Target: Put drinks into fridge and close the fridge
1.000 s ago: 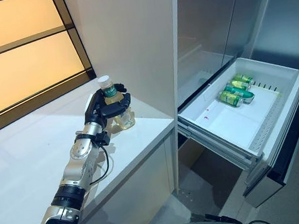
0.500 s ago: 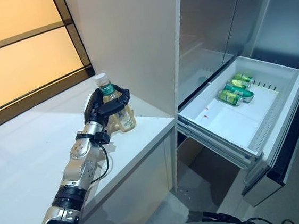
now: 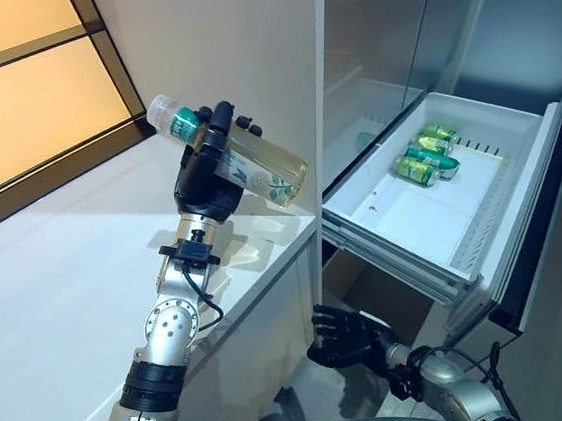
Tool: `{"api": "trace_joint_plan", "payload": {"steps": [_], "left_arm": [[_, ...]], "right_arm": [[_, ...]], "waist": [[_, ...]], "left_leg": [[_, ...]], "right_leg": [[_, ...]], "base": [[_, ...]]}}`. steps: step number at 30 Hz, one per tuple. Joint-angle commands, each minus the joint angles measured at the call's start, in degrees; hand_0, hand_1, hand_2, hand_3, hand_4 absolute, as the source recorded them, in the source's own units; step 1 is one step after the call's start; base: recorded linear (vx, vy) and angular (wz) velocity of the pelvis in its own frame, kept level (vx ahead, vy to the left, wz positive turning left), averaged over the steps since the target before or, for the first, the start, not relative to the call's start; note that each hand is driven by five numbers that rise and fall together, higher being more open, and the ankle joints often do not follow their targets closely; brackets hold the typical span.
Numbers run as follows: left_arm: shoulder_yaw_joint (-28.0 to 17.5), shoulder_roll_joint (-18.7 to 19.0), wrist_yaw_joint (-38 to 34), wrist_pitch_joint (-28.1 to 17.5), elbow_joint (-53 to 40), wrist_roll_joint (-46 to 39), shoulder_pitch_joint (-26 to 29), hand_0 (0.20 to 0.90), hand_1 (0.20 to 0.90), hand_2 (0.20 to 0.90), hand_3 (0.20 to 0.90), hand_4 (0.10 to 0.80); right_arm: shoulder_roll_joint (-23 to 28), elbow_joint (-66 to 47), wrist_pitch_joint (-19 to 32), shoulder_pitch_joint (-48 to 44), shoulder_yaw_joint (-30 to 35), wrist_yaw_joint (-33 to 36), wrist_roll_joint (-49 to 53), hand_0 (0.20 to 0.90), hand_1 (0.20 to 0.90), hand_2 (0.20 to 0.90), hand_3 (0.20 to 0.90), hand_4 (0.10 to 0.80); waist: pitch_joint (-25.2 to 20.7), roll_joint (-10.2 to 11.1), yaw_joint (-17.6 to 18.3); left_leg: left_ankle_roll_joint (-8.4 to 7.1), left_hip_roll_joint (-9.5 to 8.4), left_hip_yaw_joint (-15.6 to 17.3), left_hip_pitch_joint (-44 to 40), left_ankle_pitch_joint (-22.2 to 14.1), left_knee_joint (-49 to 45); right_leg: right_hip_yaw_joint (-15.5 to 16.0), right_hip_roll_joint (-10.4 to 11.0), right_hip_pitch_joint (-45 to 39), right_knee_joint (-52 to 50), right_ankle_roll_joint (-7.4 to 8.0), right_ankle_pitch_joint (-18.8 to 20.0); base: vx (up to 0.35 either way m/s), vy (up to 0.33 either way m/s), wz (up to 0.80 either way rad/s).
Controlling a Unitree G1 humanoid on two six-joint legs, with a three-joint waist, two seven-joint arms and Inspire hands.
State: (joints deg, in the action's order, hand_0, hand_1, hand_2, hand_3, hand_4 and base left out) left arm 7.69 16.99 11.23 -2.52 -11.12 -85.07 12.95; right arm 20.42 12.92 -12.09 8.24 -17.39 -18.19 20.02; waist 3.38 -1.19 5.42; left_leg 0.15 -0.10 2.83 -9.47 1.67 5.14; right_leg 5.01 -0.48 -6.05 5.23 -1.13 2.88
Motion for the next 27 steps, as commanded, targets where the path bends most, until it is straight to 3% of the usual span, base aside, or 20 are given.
{"api": "trace_joint_plan", "payload": {"steps": [1,8,16,21,27], "left_arm": [[-4.28,3.42,6.19,-4.54,-5.88,-5.45,5.53,0.300,0.300,0.300,0.200,0.100],[-6.71,5.22,8.13,-3.39,-5.46,-6.85,3.52,0.300,0.300,0.300,0.200,0.100],[-9.15,6.55,5.23,-2.04,-4.34,-6.46,5.35,0.300,0.300,0.300,0.200,0.100],[-8.47,8.45,1.95,-7.23,-5.31,6.71,8.03,0.300,0.300,0.300,0.200,0.100],[-5.80,10.76,1.23,-9.45,-8.19,18.76,11.00,0.300,0.300,0.300,0.200,0.100]], "right_arm": [[3.53,-13.91,0.02,-2.52,7.21,-5.53,0.88,0.900,0.900,0.900,0.900,0.800],[11.06,-25.72,0.00,-8.28,16.10,-10.69,7.25,0.900,0.900,0.900,0.900,0.800],[16.55,-33.75,2.55,-15.56,23.28,-9.14,13.41,0.900,0.900,0.900,0.900,0.800],[16.94,-34.96,-1.05,-19.79,22.90,-5.54,14.15,0.900,0.900,0.900,0.900,0.800],[18.03,-36.00,-4.65,-23.31,20.13,-2.63,13.72,0.900,0.900,0.900,0.900,0.800]], "waist": [[-4.13,2.44,1.05],[-4.32,2.58,1.37],[-5.07,2.68,1.72],[-5.41,2.75,1.62],[-5.36,2.95,1.30]], "left_leg": [[0.93,-1.65,1.92,2.12,-1.48,-0.14],[0.83,-1.41,2.88,2.02,-1.80,-0.14],[0.78,-1.15,3.59,1.90,-2.37,-0.14],[0.81,-1.07,3.71,1.94,-2.38,-0.14],[0.66,-0.94,3.51,1.92,-2.31,-0.14]], "right_leg": [[-2.63,2.12,-0.75,-0.51,4.17,0.17],[-3.69,1.97,-0.59,-0.54,4.27,0.25],[-4.89,1.63,-0.41,-0.54,4.20,0.07],[-5.26,1.52,-0.29,-0.58,4.09,0.09],[-5.14,1.47,-0.40,-0.49,4.02,0.11]], "base": [[0.000,0.000,0.00],[-0.008,0.004,-0.11],[-0.007,-0.004,-0.10],[-0.018,-0.003,-0.06],[-0.002,0.000,-0.01]]}}
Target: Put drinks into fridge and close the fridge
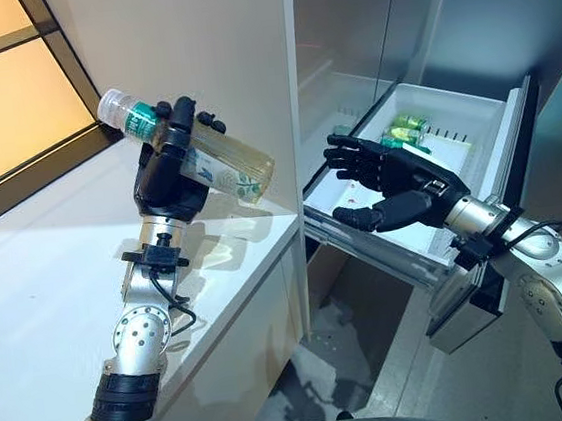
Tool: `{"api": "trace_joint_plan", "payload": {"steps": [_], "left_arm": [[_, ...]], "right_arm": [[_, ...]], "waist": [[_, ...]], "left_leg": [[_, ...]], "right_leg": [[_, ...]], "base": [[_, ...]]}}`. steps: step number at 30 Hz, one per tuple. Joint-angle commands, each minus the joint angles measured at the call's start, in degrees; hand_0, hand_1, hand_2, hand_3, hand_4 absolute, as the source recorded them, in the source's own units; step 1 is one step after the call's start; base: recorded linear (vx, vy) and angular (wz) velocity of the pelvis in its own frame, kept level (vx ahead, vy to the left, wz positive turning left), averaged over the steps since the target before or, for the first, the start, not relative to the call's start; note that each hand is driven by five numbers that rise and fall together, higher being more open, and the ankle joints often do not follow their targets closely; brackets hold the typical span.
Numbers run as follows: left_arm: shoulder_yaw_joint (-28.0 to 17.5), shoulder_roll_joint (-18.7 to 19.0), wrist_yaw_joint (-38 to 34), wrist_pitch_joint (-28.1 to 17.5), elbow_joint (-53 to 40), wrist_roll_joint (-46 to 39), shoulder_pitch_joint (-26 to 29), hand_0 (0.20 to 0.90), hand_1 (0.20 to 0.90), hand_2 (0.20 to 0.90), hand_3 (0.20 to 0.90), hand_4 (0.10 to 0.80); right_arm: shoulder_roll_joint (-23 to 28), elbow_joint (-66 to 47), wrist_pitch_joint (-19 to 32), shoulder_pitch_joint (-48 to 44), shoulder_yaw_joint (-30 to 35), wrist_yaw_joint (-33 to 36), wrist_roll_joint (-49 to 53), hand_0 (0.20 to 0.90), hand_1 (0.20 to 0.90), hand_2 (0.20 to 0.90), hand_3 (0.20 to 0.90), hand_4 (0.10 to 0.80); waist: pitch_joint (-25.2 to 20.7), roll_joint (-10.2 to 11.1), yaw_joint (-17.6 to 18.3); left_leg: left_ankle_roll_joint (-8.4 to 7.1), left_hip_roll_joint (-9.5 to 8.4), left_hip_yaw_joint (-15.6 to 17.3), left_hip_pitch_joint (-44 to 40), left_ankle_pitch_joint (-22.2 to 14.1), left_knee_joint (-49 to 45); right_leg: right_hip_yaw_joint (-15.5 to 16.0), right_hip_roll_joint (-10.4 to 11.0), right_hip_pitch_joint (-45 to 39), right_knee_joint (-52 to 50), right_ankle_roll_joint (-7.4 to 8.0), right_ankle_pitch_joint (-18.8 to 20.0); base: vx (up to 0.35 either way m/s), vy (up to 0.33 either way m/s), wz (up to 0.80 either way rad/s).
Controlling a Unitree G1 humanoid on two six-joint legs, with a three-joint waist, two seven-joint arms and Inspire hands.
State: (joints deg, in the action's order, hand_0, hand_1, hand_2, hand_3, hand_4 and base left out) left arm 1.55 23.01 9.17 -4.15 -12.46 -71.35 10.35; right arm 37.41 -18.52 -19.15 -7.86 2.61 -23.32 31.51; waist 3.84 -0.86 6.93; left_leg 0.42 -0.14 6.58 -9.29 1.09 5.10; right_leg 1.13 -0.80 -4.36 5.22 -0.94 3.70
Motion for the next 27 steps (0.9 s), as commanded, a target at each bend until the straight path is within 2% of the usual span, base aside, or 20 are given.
{"api": "trace_joint_plan", "payload": {"steps": [1,7,12,20,27], "left_arm": [[1.95,5.32,3.26,-7.88,-7.78,6.80,14.81,0.300,0.300,0.300,0.200,0.100],[8.17,4.68,3.48,-5.80,-9.77,9.77,18.28,0.300,0.300,0.300,0.200,0.100],[11.84,5.71,4.05,-6.96,-9.84,12.71,20.04,0.300,0.300,0.300,0.200,0.100],[14.25,6.91,3.68,-7.36,-9.94,16.26,21.30,0.300,0.300,0.300,0.200,0.100],[16.66,8.60,0.87,-7.67,-7.81,23.26,22.99,0.300,0.300,0.300,0.200,0.100]], "right_arm": [[1.17,-4.50,1.52,-8.96,-1.48,3.82,3.04,0.900,0.900,0.900,0.900,0.800],[0.69,-4.46,-3.13,-15.31,-8.46,5.15,4.99,0.900,0.900,0.900,0.900,0.800],[0.99,-3.46,-5.40,-17.86,-13.18,6.19,8.58,0.900,0.900,0.900,0.900,0.800],[-0.49,-3.05,-7.02,-19.73,-17.91,6.20,12.20,0.900,0.900,0.900,0.900,0.800],[-1.72,-2.51,-9.26,-21.79,-21.15,6.60,17.40,0.900,0.900,0.900,0.900,0.800]], "waist": [[-5.83,2.73,-0.42],[-5.29,3.13,-0.90],[-5.26,3.47,-1.26],[-5.38,3.59,-1.72],[-5.68,3.48,-2.20]], "left_leg": [[0.31,-0.87,-0.37,1.82,-1.65,-0.10],[0.23,-0.82,-0.76,2.06,-0.97,-0.10],[0.22,-0.86,-0.92,1.96,-0.83,-0.10],[0.31,-0.95,-0.94,1.84,-1.06,-0.10],[0.32,-1.08,-1.01,2.13,-0.77,-0.10]], "right_leg": [[-1.13,1.78,-2.09,-0.43,3.85,-0.61],[-0.84,1.83,-1.93,-0.55,3.86,-0.10],[-0.57,1.96,-2.14,-0.46,3.95,0.05],[-0.11,2.09,-2.39,-0.44,4.14,-0.24],[0.31,2.21,-2.18,-0.42,4.24,-0.19]], "base": [[0.000,0.000,0.00],[-0.021,0.000,0.00],[0.000,0.000,0.00],[0.013,0.004,-0.01],[0.000,0.000,0.00]]}}
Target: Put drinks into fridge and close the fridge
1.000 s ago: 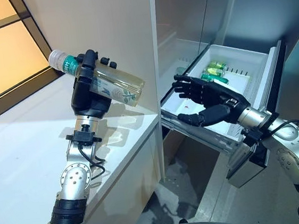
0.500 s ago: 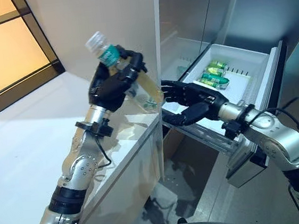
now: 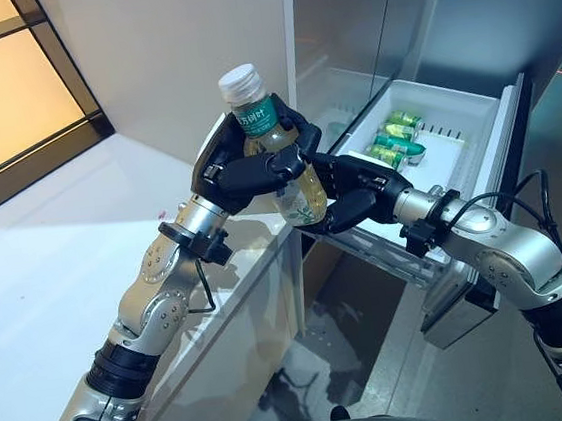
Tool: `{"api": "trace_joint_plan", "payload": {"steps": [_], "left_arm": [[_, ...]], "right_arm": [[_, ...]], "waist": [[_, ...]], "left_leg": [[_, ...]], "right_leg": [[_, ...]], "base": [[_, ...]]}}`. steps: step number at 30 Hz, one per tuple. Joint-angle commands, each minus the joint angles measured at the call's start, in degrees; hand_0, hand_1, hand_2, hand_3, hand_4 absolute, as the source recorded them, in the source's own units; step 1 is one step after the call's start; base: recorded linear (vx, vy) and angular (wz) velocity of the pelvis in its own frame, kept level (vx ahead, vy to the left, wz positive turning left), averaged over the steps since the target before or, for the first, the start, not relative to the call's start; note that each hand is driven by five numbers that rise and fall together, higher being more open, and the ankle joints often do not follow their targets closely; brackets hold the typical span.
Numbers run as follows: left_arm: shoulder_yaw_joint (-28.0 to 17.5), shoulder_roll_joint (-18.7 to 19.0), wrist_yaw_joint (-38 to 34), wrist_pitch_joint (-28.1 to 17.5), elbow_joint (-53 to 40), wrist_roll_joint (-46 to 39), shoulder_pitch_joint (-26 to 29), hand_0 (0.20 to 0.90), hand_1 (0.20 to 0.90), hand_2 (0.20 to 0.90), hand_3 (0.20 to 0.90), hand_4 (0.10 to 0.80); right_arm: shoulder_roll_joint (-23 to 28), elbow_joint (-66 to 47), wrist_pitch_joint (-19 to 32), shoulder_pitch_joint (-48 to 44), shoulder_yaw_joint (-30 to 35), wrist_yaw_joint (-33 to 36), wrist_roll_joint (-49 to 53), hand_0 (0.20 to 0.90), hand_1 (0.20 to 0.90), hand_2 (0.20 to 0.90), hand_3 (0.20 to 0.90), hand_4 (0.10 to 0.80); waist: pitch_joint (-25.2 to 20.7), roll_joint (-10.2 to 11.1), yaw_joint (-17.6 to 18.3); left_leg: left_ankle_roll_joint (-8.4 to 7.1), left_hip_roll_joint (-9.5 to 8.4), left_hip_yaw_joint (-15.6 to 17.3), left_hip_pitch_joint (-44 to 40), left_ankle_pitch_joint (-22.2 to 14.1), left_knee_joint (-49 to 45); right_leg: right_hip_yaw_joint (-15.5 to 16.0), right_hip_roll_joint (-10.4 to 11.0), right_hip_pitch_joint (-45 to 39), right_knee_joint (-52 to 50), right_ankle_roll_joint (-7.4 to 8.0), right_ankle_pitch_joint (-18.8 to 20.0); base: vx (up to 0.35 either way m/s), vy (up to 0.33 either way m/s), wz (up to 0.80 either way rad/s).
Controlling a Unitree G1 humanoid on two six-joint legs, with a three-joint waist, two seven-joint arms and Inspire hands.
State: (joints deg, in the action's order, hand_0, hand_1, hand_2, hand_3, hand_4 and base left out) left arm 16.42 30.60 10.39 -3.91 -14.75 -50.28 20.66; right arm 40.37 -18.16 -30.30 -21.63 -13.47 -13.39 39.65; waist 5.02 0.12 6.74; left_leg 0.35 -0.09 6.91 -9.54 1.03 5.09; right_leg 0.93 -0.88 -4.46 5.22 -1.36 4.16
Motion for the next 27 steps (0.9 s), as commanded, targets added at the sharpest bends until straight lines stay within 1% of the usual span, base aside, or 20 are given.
{"api": "trace_joint_plan", "payload": {"steps": [1,4,9,14,19,25,27], "left_arm": [[2.02,1.30,-0.88,-8.32,-5.16,3.18,12.88,0.300,0.300,0.300,0.200,0.100],[2.30,2.77,-2.83,-10.40,-4.10,5.77,13.77,0.300,0.300,0.300,0.200,0.100],[2.12,4.05,-5.04,-12.48,-3.61,8.04,14.79,0.300,0.300,0.300,0.200,0.100],[2.22,4.33,-6.37,-12.66,-3.02,7.63,15.17,0.300,0.300,0.300,0.200,0.100],[3.09,3.91,-6.90,-11.92,-1.88,8.75,14.90,0.300,0.300,0.300,0.200,0.100],[3.74,3.94,-7.37,-11.66,0.52,9.50,14.48,0.300,0.300,0.300,0.200,0.100],[3.73,4.07,-7.13,-12.14,1.46,9.53,14.28,0.300,0.300,0.300,0.200,0.100]], "right_arm": [[-4.79,-2.74,1.41,-8.12,-5.47,-3.36,9.78,0.900,0.900,0.900,0.900,0.800],[-4.47,-2.47,0.28,-8.30,-6.52,-4.02,11.23,0.900,0.900,0.900,0.900,0.800],[-4.20,-2.22,-0.22,-8.18,-7.77,-5.54,12.56,0.900,0.900,0.900,0.900,0.800],[-4.19,-2.50,0.53,-9.13,-8.39,-6.08,14.49,0.900,0.900,0.900,0.900,0.800],[-4.89,-2.84,1.13,-9.55,-8.35,-6.56,18.34,0.900,0.900,0.900,0.900,0.800],[-6.09,-2.74,0.75,-9.13,-8.22,-5.39,27.03,0.900,0.900,0.900,0.900,0.800],[-6.38,-2.69,1.46,-8.49,-7.78,-5.41,28.07,0.900,0.900,0.900,0.900,0.800]], "waist": [[-6.90,2.52,-2.07],[-7.11,2.63,-2.18],[-7.38,2.81,-2.36],[-7.40,2.80,-2.47],[-7.41,2.71,-2.60],[-7.62,2.54,-2.78],[-7.62,2.52,-2.76]], "left_leg": [[0.39,-1.14,-1.36,2.39,-0.67,-0.09],[0.34,-1.11,-1.29,2.48,-0.54,-0.09],[0.23,-1.01,-1.19,2.74,-0.33,-0.09],[0.10,-0.95,-1.06,2.86,-0.14,-0.09],[-0.21,-0.69,-0.67,3.04,0.06,-0.09],[-0.44,-0.35,-0.10,3.31,0.20,-0.09],[-0.43,-0.30,-0.04,3.33,0.20,-0.09]], "right_leg": [[0.58,2.28,-2.06,-0.44,4.64,-0.62],[0.76,2.27,-1.98,-0.45,4.71,-0.61],[1.05,2.19,-1.81,-0.32,4.65,-0.51],[1.20,2.01,-1.74,-0.22,4.51,-0.48],[2.07,2.18,-1.57,-0.22,4.65,-0.42],[2.90,2.52,-1.26,-0.22,4.88,-0.28],[3.09,2.62,-1.20,-0.22,4.93,-0.23]], "base": [[0.000,0.000,0.00],[0.000,0.000,0.00],[0.000,0.000,0.00],[-0.015,-0.013,-0.02],[-0.036,-0.025,-0.02],[-0.032,-0.018,-0.01],[-0.052,-0.019,-0.01]]}}
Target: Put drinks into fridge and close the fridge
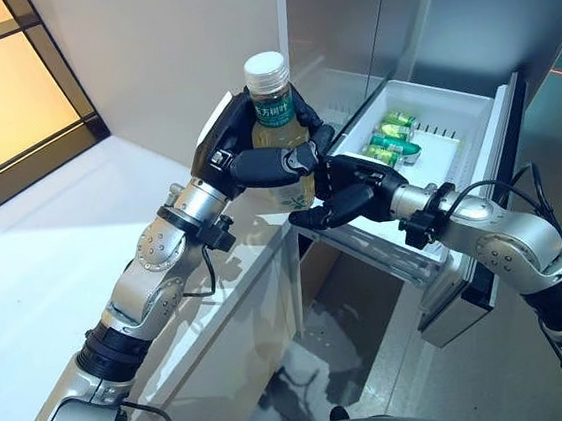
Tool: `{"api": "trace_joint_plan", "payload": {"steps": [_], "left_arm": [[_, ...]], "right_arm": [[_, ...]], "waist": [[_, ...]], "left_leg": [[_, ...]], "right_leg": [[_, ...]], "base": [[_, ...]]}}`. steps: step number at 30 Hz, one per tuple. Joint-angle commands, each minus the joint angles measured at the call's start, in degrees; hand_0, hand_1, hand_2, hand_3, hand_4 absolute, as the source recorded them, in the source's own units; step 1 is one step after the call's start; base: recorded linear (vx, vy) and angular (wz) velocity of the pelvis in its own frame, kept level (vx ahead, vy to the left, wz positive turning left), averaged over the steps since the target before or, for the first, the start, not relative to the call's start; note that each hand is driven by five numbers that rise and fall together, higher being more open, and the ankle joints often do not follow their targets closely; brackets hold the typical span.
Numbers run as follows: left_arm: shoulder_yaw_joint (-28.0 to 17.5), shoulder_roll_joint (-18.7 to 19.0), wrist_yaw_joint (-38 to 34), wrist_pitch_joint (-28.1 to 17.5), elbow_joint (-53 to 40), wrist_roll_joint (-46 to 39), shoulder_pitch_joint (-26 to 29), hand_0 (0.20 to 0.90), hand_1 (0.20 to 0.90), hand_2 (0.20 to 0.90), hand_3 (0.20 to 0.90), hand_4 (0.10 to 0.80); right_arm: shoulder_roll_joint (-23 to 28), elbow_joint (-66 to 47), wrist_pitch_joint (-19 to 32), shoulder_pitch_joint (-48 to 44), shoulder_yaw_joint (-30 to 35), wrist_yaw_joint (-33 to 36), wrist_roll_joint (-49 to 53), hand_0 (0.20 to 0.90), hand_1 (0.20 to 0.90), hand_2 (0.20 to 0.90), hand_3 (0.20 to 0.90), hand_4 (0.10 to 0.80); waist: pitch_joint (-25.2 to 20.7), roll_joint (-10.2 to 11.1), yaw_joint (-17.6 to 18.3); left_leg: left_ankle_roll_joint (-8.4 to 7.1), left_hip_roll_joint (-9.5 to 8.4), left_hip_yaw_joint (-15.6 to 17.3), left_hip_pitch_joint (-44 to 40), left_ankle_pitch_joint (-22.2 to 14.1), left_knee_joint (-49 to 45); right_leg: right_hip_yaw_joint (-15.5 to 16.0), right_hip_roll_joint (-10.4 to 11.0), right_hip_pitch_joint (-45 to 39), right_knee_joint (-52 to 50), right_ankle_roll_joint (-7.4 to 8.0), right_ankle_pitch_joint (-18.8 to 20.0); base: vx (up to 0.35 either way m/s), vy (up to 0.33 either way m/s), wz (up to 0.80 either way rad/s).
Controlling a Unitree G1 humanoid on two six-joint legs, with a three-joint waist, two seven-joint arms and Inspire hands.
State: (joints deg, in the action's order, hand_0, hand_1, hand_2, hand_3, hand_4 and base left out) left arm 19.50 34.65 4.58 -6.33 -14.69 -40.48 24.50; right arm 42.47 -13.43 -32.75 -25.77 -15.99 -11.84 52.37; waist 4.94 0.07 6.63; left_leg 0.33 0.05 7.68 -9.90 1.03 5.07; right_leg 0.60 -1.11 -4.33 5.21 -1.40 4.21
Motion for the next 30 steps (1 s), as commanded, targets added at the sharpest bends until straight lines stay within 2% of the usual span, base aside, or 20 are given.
{"api": "trace_joint_plan", "payload": {"steps": [1,8,10,21,26,30], "left_arm": [[0.85,0.26,-1.52,-10.02,1.99,-0.51,10.56,0.300,0.300,0.300,0.200,0.100],[-0.43,0.41,-1.28,-10.64,4.51,-1.12,11.04,0.300,0.300,0.300,0.200,0.100],[-1.29,0.29,-1.27,-10.50,4.44,-1.05,10.73,0.300,0.300,0.300,0.200,0.100],[-5.02,0.29,-1.85,-9.40,5.18,0.17,12.16,0.300,0.300,0.300,0.200,0.100],[-6.01,0.17,-2.85,-9.22,5.21,0.94,12.65,0.300,0.300,0.300,0.200,0.100],[-6.12,0.19,-3.64,-9.31,5.09,1.58,12.84,0.300,0.300,0.300,0.200,0.100]], "right_arm": [[-8.54,-7.37,5.01,-4.05,-4.88,-6.77,15.74,0.900,0.900,0.900,0.900,0.800],[-7.06,-5.81,13.96,-4.01,0.48,-4.18,6.49,0.900,0.900,0.900,0.900,0.800],[-6.36,-5.89,15.16,-3.43,2.90,-3.30,4.85,0.900,0.900,0.900,0.900,0.800],[-3.87,-7.69,13.27,0.58,12.24,-5.17,0.85,0.900,0.900,0.900,0.900,0.800],[-2.97,-8.24,11.01,3.45,14.72,-7.72,-0.17,0.900,0.900,0.900,0.900,0.800],[-2.02,-8.15,11.59,4.52,15.64,-7.82,-1.57,0.900,0.900,0.900,0.900,0.800]], "waist": [[-7.57,2.55,-2.57],[-7.75,2.30,-1.58],[-7.79,2.19,-1.08],[-7.75,1.75,1.73],[-7.80,1.55,2.84],[-7.73,1.57,3.49]], "left_leg": [[-0.42,-0.44,-0.79,3.74,0.24,-0.07],[-0.44,-0.36,-0.62,3.76,0.18,-0.07],[-0.43,-0.31,-0.46,3.69,0.08,-0.07],[0.05,-0.81,1.19,3.00,-0.94,-0.07],[0.28,-1.12,2.15,2.86,-1.30,-0.07],[0.43,-1.36,2.85,2.71,-1.56,-0.07]], "right_leg": [[3.34,2.84,-1.25,-0.21,4.98,-0.22],[2.14,2.66,-0.97,-0.21,5.00,-0.04],[1.59,2.59,-0.92,-0.21,5.00,-0.01],[-0.48,3.04,-0.50,-0.48,5.49,0.26],[-1.41,3.40,0.04,-0.60,5.92,0.63],[-1.84,3.71,0.34,-0.67,6.25,0.95]], "base": [[-0.052,-0.014,-0.01],[-0.012,-0.002,0.00],[0.000,0.000,0.00],[-0.013,0.039,-0.04],[-0.017,0.055,-0.08],[-0.017,0.052,-0.14]]}}
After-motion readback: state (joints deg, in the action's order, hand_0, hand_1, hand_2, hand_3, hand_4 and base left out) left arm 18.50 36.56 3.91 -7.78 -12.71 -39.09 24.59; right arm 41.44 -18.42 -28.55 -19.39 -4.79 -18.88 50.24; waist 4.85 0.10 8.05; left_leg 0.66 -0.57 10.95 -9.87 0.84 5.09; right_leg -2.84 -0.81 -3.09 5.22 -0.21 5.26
